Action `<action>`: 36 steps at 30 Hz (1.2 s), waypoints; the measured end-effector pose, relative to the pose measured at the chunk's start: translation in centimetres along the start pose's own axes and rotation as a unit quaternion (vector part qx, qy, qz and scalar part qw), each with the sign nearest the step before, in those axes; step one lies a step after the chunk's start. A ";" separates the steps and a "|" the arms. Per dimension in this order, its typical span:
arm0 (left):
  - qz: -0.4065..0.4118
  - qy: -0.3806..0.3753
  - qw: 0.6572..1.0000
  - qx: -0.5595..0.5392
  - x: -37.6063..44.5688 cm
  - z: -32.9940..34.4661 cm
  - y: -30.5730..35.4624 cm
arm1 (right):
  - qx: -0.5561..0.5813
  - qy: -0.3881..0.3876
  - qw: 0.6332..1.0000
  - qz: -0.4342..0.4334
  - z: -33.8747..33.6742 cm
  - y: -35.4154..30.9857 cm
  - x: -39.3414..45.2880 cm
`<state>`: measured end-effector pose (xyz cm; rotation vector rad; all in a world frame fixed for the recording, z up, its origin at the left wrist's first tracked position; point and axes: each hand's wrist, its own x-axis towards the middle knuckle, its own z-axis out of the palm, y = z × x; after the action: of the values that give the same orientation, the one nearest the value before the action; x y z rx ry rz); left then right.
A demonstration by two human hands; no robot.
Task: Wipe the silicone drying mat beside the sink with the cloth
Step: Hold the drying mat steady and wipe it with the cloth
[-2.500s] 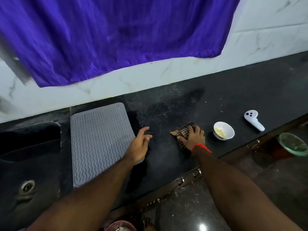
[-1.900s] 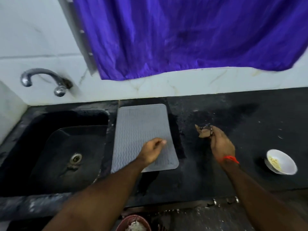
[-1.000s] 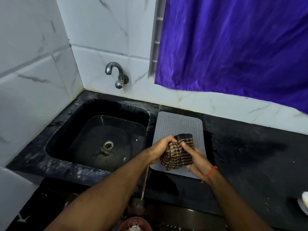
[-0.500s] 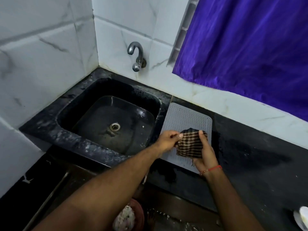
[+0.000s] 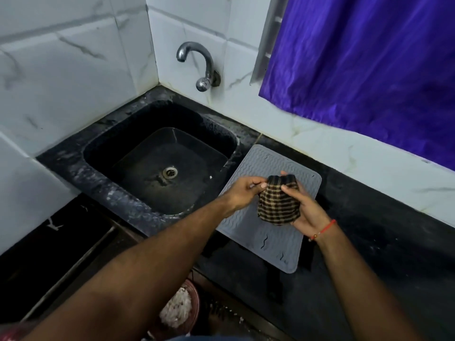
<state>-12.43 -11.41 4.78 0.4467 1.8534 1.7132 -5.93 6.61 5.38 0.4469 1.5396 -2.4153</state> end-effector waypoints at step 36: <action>-0.316 0.145 0.800 0.488 -5.0 -0.9 -12.9 | -0.736 -0.215 0.567 -0.301 -0.3 5.7 13.3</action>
<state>-7.32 -16.66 -7.00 -0.1065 2.6206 0.2950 -16.13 3.99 -4.53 -1.0349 2.8318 -0.4597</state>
